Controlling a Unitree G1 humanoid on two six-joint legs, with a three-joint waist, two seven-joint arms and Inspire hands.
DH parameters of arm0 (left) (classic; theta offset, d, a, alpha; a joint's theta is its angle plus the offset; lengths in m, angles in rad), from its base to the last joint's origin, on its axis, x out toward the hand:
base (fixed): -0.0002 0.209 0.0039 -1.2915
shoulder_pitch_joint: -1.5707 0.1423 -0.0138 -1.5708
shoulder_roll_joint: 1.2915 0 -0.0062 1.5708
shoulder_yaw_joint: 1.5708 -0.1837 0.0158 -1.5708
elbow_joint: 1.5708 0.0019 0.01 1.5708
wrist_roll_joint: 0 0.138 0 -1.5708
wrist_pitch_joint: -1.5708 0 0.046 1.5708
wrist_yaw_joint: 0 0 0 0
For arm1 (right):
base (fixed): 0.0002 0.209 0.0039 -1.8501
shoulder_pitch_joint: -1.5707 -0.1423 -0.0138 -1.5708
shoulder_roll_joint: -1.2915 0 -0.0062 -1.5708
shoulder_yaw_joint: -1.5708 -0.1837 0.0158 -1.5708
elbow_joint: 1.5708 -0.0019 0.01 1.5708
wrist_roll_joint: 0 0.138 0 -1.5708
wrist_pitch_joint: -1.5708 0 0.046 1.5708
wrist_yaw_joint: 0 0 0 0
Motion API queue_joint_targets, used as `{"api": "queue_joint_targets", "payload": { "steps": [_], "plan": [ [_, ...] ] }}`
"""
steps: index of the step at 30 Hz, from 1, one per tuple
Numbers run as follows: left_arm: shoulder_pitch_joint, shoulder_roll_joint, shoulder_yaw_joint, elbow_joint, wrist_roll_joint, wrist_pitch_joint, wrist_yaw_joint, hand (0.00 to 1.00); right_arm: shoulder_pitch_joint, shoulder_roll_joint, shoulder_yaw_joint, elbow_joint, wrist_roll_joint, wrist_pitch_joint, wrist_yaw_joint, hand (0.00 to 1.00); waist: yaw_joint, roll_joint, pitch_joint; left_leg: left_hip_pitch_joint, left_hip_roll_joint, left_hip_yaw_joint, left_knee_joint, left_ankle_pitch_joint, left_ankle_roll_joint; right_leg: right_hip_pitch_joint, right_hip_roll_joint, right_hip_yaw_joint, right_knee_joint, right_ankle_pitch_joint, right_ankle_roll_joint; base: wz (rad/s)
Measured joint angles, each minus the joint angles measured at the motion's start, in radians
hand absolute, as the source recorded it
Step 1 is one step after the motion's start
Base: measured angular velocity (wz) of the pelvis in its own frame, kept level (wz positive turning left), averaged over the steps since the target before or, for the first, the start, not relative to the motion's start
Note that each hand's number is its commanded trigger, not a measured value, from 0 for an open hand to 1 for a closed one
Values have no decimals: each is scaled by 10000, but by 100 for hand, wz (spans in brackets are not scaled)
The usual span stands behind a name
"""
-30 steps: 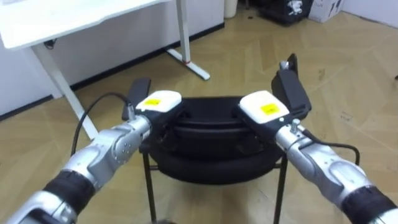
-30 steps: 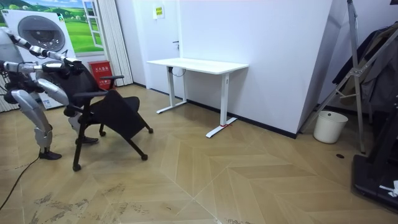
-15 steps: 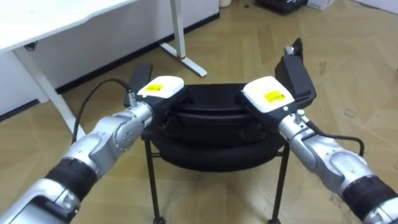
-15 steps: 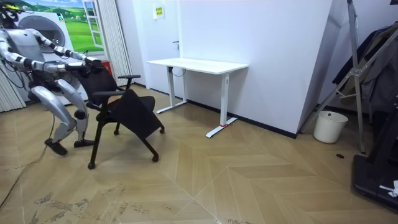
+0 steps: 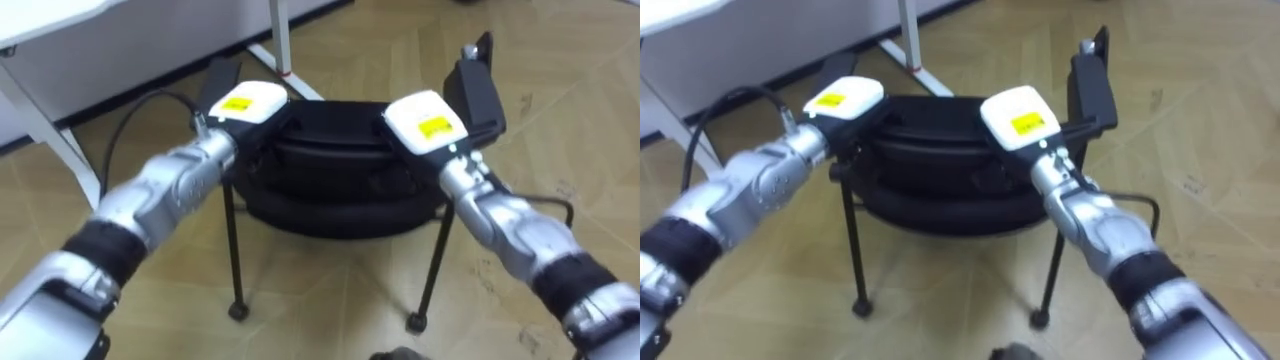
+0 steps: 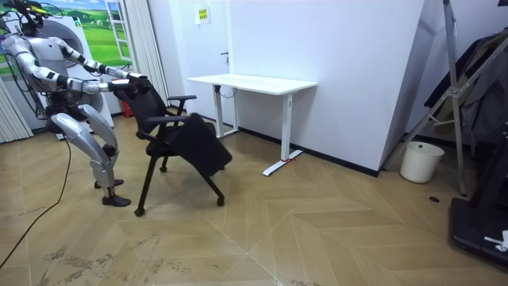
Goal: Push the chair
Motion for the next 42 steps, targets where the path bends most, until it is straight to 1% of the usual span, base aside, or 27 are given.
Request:
{"api": "queue_joint_targets", "payload": {
  "steps": [2,3,4,5,6,7,8,10,11,13,15,17,19,20,21,22,23,25,28,29,33,34,35,37,39,41,42],
  "plan": [
    [-151,6,88,78,15,0,125,100,-291,23,3,102,-10,24,49,100,94,7,16,100,241,-166,11,-38,-288,27,242,-227,325,-505,-304,6],
    [-157,8,92,82,15,0,174,100,-331,23,2,111,-9,25,64,100,140,-20,30,133,297,-191,123,-33,-337,61,245,-286,479,-678,-371,15],
    [-162,-2,73,106,39,-1,287,100,-378,26,2,139,-6,24,90,100,154,-111,92,91,352,-234,669,70,-263,152,224,-335,849,-1095,-423,21],
    [-157,-55,54,198,38,0,424,100,-387,34,6,195,-5,19,104,100,162,-190,130,-263,518,-355,1767,450,-180,259,229,-439,1208,-1493,-526,20],
    [-161,-67,42,235,30,0,466,100,-402,38,7,206,-6,19,125,100,206,-194,135,-524,571,-462,2374,758,-82,301,230,-477,1417,-1660,-575,12],
    [-159,-93,-1,309,-42,0,569,100,-429,40,22,215,1,19,168,100,256,-194,132,-1097,700,-646,3547,1494,-33,351,219,-579,1815,-2018,-633,8],
    [-152,-166,-75,462,-76,1,701,100,-478,37,75,226,39,33,260,100,274,-185,125,-1539,722,-847,4553,2315,65,429,190,-631,2161,-2316,-801,9],
    [-101,-324,-137,726,-76,5,977,100,-473,30,214,241,81,113,334,100,296,-182,122,-2021,635,-833,5339,3087,4,647,85,-676,2511,-2730,-866,15],
    [-85,-450,-134,906,-73,5,1099,100,-473,32,241,315,80,112,347,100,341,-258,125,-2308,475,-700,5670,3136,-1,755,-61,-677,2729,-3002,-848,12],
    [-74,-566,-221,1130,-90,4,1292,100,-471,20,384,372,101,147,346,100,448,-294,134,-2674,259,-502,5860,3110,34,945,-185,-724,2858,-3250,-913,-2],
    [-69,-602,-249,1163,-149,23,1302,100,-474,4,444,370,116,170,348,100,483,-312,139,-2988,100,-416,5400,2986,109,1074,-191,-733,2891,-3385,-904,0],
    [-69,-627,-261,1163,-205,54,1341,100,-480,-9,473,356,106,220,314,100,475,-334,148,-3069,63,-161,4170,2953,160,1125,-233,-784,2872,-3435,-915,13],
    [-96,-708,-269,1160,-205,117,1472,100,-484,-13,488,319,94,295,210,100,204,-322,145,-3068,-226,-9,2323,2948,168,1213,-397,-1069,2841,-3512,-831,41],
    [-143,-734,-284,1159,-205,127,1503,100,-504,-48,498,310,94,296,132,100,187,-297,141,-3037,-236,138,1651,2949,166,1201,-410,-1148,2814,-3518,-828,27],
    [-164,-741,-310,1158,-213,138,1510,100,-514,-62,504,311,94,296,109,100,179,-282,135,-2997,-248,188,1380,2949,165,1199,-407,-1175,2783,-3522,-820,10],
    [-170,-744,-317,1157,-219,158,1511,100,-530,-59,568,309,100,325,87,100,185,-271,127,-2878,-237,354,1032,2949,164,1199,-410,-1179,2743,-3554,-743,3],
    [-157,-759,-330,1158,-245,208,1511,100,-530,-59,593,306,97,348,82,100,169,-218,107,-2758,-229,428,921,2949,164,1209,-411,-1172,2743,-3624,-536,0],
    [-163,-776,-358,1147,-283,261,1511,100,-532,-54,630,290,122,424,82,100,134,-195,94,-2607,-251,436,789,2896,154,1242,-412,-1168,2755,-3705,-345,5],
    [-162,-765,-383,1122,-298,338,1507,100,-537,-34,728,225,150,555,92,100,112,-218,90,-2418,-358,565,601,2704,252,1310,-509,-1163,2782,-3811,-102,2],
    [-155,-764,-382,1122,-305,347,1507,100,-536,-33,765,208,164,597,93,100,115,-232,97,-2380,-387,588,575,2693,267,1334,-536,-1153,2782,-3821,-84,0],
    [-144,-735,-284,998,-277,493,1506,100,-542,50,794,131,173,791,120,100,179,-357,60,-2202,-436,904,286,2548,471,1398,-747,-1217,2746,-3942,130,2],
    [-124,-723,-301,924,-276,574,1504,100,-541,70,795,137,175,819,119,100,177,-433,77,-2087,-544,982,159,2520,513,1498,-866,-1270,2725,-4004,256,12],
    [-60,-732,-318,817,-251,720,1502,100,-534,102,833,194,221,831,119,100,181,-500,66,-1978,-602,996,62,2447,624,1628,-889,-1287,2640,-4045,338,12],
    [48,-678,-320,708,-180,769,1496,100,-500,204,913,270,300,893,119,100,202,-552,53,-1780,-625,1018,-152,2436,613,1920,-858,-1396,2360,-4054,454,11],
    [78,-600,-315,662,-118,770,1475,100,-464,276,993,225,366,1002,114,100,223,-582,22,-1749,-734,1024,-360,2437,617,2162,-855,-1549,2152,-4083,601,17],
    [124,-446,-301,615,-105,775,1474,100,-467,523,1059,247,365,1250,112,100,388,-640,-19,-1734,-783,1017,-362,2377,710,2461,-883,-1752,2108,-4172,906,5],
    [157,-407,-293,582,-91,777,1474,100,-470,590,1065,266,368,1292,112,100,489,-654,-72,-1721,-816,988,-334,2290,726,2473,-929,-1778,2176,-4125,904,-7]
  ]
}}
